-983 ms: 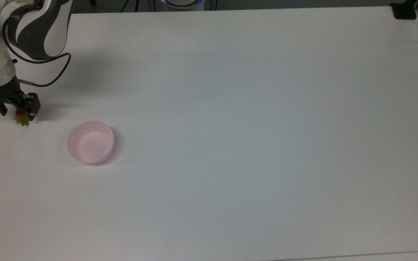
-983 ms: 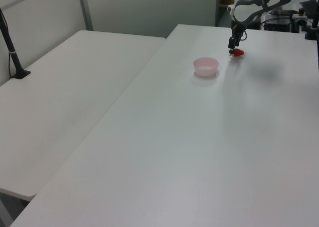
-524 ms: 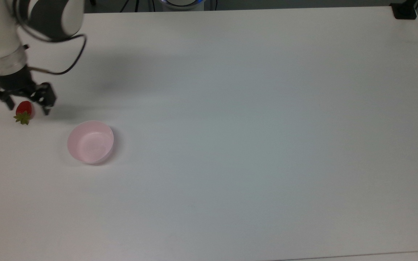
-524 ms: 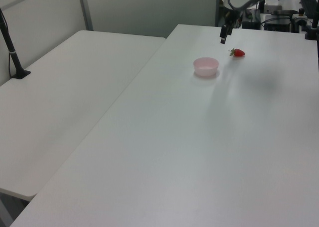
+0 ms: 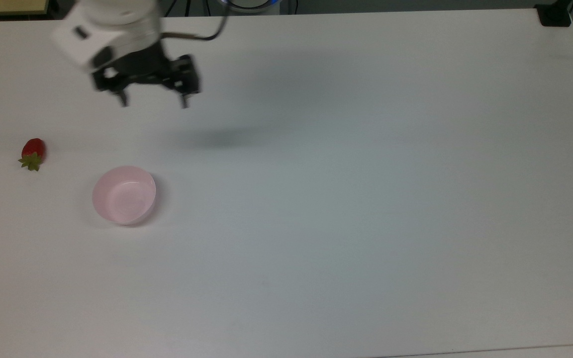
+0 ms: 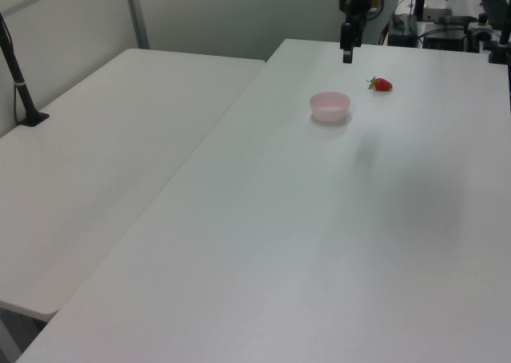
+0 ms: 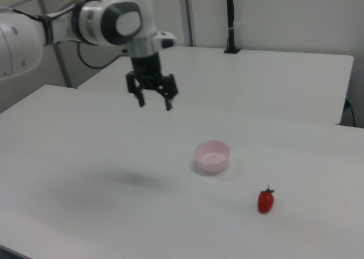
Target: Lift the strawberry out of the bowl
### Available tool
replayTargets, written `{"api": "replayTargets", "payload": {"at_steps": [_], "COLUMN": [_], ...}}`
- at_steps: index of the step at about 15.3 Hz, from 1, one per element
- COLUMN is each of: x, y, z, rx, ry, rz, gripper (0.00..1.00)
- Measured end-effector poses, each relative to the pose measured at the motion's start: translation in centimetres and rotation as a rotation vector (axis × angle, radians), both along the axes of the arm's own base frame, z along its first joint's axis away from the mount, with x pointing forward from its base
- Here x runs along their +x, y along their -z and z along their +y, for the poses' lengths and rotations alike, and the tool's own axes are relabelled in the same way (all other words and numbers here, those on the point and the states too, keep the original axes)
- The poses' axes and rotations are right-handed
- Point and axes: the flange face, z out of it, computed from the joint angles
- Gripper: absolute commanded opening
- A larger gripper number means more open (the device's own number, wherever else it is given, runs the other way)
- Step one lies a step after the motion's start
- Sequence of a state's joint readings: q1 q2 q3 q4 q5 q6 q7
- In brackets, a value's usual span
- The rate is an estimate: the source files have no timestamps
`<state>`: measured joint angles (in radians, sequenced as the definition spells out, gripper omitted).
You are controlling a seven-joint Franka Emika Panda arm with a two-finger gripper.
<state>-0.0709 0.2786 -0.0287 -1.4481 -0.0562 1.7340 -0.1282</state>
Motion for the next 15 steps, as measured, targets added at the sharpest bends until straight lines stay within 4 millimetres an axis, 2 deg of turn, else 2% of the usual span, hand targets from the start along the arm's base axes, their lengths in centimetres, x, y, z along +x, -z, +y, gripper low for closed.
{"api": "replayTargets", "payload": {"at_steps": [2,4,6,11,15], "x": [-0.8,-1.9,-3.0,-6.7,-7.7], "y": [-1.1,-2.4,-3.5,-6.7,-7.1], "z": [3.8,6.5,7.1,7.0,7.1], "rx": [0.001,0.000,0.001,0.006,0.008], "ry": [0.035,0.067,0.092,0.109,0.133], "rz": [0.024,0.028,0.017,-0.015,-0.016], "gripper": [1.00,1.00,1.00,1.00,1.00]}}
